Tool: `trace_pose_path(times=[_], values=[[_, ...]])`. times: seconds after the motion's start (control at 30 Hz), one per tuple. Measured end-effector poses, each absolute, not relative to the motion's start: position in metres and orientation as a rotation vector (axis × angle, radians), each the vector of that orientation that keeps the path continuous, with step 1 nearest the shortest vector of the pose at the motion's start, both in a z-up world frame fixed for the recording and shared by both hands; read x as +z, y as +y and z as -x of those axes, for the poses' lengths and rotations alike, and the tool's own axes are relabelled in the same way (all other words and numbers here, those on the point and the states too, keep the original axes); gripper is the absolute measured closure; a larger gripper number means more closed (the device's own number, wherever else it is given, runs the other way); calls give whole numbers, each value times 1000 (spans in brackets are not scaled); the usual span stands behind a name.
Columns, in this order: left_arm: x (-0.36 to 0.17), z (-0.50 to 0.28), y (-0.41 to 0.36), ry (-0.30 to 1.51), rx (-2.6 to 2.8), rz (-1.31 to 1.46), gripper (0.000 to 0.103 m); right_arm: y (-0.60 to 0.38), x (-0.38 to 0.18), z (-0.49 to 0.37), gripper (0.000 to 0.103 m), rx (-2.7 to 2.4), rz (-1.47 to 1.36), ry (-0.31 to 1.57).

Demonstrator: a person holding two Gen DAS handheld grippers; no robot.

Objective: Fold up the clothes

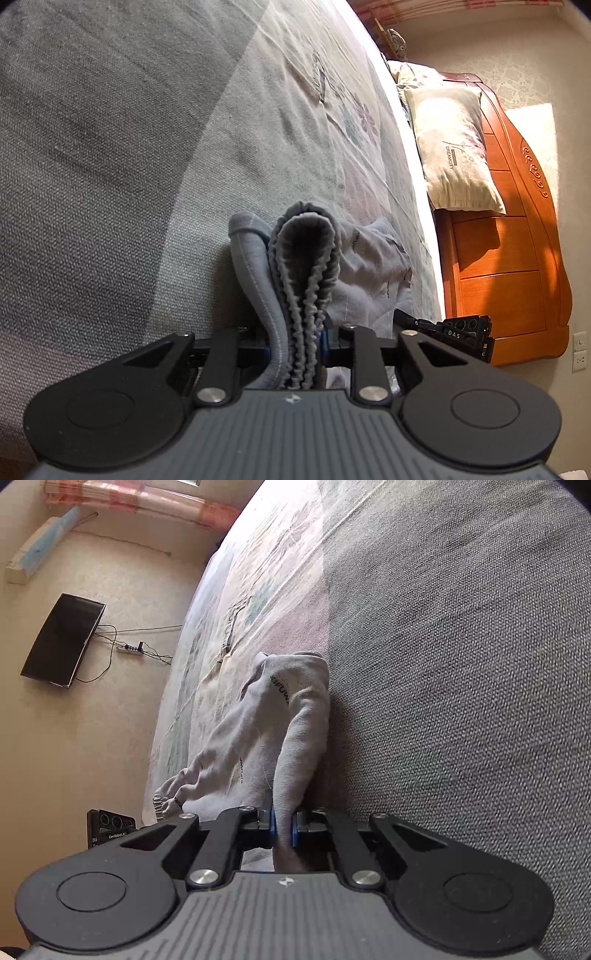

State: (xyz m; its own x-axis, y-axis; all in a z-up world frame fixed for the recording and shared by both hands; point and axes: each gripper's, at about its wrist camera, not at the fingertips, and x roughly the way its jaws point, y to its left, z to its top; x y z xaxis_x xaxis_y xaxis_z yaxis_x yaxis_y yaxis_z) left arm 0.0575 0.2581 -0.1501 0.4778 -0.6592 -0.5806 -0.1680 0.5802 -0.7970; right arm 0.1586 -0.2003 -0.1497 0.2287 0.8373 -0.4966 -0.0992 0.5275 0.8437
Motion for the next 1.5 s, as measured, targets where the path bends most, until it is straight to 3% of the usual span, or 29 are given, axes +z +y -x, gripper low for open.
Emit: trace_pose_path(times=[0.3, 0.83, 1.03, 1.5], values=[[-119, -58, 244, 1043, -366, 817, 82, -212, -144, -141, 94, 706, -806, 1112], [-48, -79, 179, 967, -484, 668, 82, -251, -76, -115, 94, 742, -772, 924], [-29, -114, 111, 978, -573, 586, 82, -312, -53, -91, 94, 654, -764, 819], [-30, -226, -132, 1054, -853, 343, 81, -483, -34, -50, 94, 292, -833, 593]])
